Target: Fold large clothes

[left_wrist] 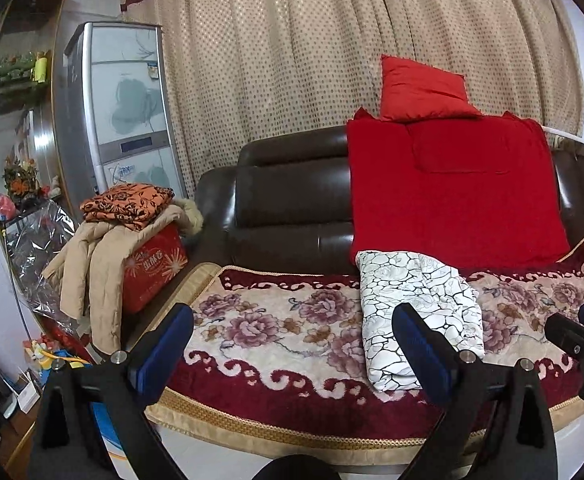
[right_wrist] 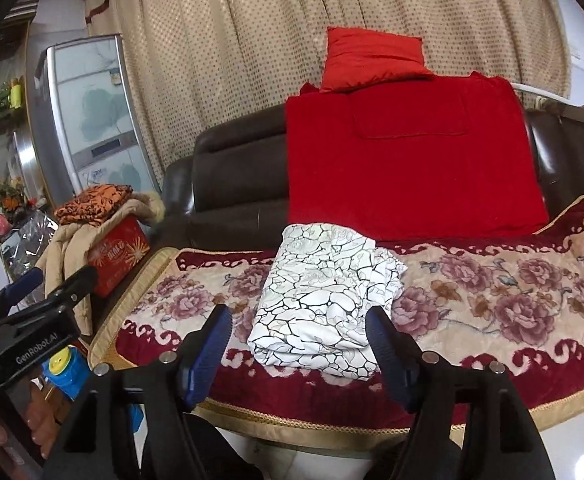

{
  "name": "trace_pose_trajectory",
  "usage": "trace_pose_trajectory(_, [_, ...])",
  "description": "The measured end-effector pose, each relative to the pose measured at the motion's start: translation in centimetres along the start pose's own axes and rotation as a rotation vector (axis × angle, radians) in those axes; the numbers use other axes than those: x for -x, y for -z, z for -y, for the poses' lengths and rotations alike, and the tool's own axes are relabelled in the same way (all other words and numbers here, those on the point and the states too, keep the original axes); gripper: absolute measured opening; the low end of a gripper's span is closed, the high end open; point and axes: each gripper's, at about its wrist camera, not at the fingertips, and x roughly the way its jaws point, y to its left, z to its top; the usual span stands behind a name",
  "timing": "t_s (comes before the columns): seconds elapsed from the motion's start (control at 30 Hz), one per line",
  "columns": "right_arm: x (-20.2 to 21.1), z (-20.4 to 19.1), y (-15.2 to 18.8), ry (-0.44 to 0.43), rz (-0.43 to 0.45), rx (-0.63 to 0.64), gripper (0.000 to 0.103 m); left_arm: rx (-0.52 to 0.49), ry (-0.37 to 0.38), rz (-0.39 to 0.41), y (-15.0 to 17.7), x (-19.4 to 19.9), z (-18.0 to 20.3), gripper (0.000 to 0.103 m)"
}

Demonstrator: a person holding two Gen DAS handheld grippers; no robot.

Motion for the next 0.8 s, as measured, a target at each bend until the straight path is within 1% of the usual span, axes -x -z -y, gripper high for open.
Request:
trace_pose_trajectory(0.2, [1.4,0.1,-0.3,-0.006,0.019,-0.02,0.076,-0.006,-0.007,0.001,-0.4,0.9,0.0,0.099])
trace_pose_trajectory(0.37, [2.2,0.1,-0.3,-0.007,0.017,-0.031,0.076,-0.004,-0.022,0.0,-0.6,1.4,-0.2,0.099])
trace_pose_trajectory(0.8, [2.2,-0.1,0.0,-0.015,-0.003,-0.03,0.076,0.0,-0.062,0.009,-0.8,1.9,-0.8,0.099])
